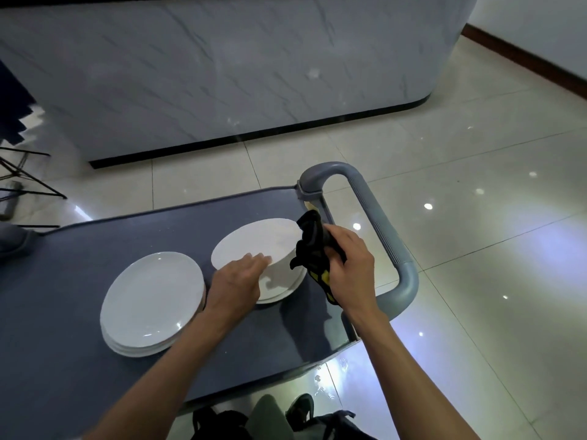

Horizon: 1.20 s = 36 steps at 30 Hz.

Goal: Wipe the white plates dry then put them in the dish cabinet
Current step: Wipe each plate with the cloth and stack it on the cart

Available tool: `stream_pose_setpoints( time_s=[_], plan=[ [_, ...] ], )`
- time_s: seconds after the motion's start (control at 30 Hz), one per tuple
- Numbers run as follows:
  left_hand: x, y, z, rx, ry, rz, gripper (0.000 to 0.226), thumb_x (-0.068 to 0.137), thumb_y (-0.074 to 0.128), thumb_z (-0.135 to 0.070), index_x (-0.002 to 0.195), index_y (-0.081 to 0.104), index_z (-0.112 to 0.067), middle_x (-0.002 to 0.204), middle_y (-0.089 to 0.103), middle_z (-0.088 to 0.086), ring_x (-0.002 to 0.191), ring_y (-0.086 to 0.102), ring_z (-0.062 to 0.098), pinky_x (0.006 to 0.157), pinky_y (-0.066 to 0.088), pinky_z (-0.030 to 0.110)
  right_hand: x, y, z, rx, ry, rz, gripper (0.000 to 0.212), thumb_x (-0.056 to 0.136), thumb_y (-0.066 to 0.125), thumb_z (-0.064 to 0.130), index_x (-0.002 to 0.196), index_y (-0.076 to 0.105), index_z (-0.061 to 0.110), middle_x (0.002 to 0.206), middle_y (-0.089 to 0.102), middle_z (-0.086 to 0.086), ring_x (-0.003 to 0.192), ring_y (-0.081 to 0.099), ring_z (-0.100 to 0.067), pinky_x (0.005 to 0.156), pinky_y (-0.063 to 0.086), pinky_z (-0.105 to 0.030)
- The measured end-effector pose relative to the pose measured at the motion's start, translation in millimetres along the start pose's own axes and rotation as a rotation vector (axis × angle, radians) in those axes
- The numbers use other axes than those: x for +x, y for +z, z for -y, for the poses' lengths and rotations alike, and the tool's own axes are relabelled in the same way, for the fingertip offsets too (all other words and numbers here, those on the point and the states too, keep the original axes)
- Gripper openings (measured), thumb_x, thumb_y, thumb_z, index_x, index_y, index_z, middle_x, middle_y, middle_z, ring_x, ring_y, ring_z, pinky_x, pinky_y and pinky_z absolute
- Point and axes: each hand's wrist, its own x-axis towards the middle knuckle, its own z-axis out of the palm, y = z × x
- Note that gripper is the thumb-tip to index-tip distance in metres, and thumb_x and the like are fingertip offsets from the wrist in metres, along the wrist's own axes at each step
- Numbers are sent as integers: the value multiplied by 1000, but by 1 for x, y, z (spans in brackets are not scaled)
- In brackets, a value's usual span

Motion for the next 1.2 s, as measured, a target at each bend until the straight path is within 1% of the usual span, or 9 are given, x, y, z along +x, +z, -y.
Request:
stream_pose_setpoints(
  time_s=[0.13, 0.27, 0.53, 0.73, 0.83, 0.93, 1.07, 1.13, 1.2],
  plan=[
    [-10, 7, -7, 3, -5, 48, 42, 64, 80, 7, 103, 73, -10, 97, 73, 10, 73, 70, 33, 49, 53, 37, -4, 4, -6, -19, 8, 26, 46, 89, 61, -6, 128, 66, 19, 122, 66, 4, 112, 58, -18, 98, 44, -22],
    [-15, 17, -9, 32, 36, 101, 40, 67, 82, 2, 104, 72, -11, 105, 73, 9, 84, 72, 34, 53, 56, 39, -10, 7, -11, -18, 5, 48, 48, 88, 60, -8, 130, 66, 15, 120, 66, 2, 111, 58, -17, 98, 41, -17],
    [-23, 28, -10, 94, 85, 158, 47, 68, 88, -7, 111, 72, -14, 114, 72, 7, 97, 71, 33, 58, 58, 39, -17, 9, -18, -27, 36, 75, 48, 91, 60, -5, 131, 65, 19, 121, 65, 6, 112, 56, -14, 98, 41, -16],
    [-28, 35, -6, 78, 87, 180, 43, 77, 83, -8, 118, 71, -14, 123, 70, 4, 114, 66, 36, 76, 59, 44, -23, 11, -20, -57, 55, 78, 47, 92, 59, -5, 131, 65, 21, 121, 64, 9, 111, 56, -13, 97, 41, -15],
    [-33, 41, -1, 77, 80, 219, 41, 84, 77, -11, 123, 67, -17, 130, 66, 4, 122, 60, 37, 86, 56, 46, -26, 12, -19, -61, 55, 84, 48, 91, 59, -5, 131, 66, 21, 120, 65, 8, 110, 56, -14, 98, 44, -22],
    [-39, 47, 3, 53, 78, 253, 42, 85, 75, -6, 124, 65, -16, 134, 63, 7, 127, 55, 40, 95, 52, 50, -27, 14, -15, -56, 59, 105, 46, 92, 59, -3, 131, 65, 21, 121, 65, 8, 112, 56, -12, 100, 46, -26],
    [-41, 48, 4, 5, 91, 227, 39, 83, 75, -4, 119, 65, -15, 133, 62, 8, 127, 53, 40, 98, 49, 50, -26, 18, -12, -64, 56, 119, 45, 92, 60, -2, 131, 66, 20, 121, 64, 7, 112, 56, -12, 100, 47, -27],
    [-39, 43, 6, -72, 113, 181, 23, 89, 70, -12, 110, 67, -17, 123, 66, 4, 119, 57, 35, 94, 52, 48, -25, 21, -9, -69, 50, 128, 44, 92, 61, -2, 131, 66, 19, 120, 65, 6, 111, 56, -11, 100, 47, -25],
    [-39, 37, 9, -161, 129, 133, 10, 93, 62, -19, 99, 69, -15, 108, 69, 2, 105, 62, 29, 85, 54, 44, -23, 24, -4, -76, 39, 141, 45, 91, 62, -3, 130, 66, 19, 119, 65, 5, 110, 56, -11, 98, 46, -23]
  ],
)
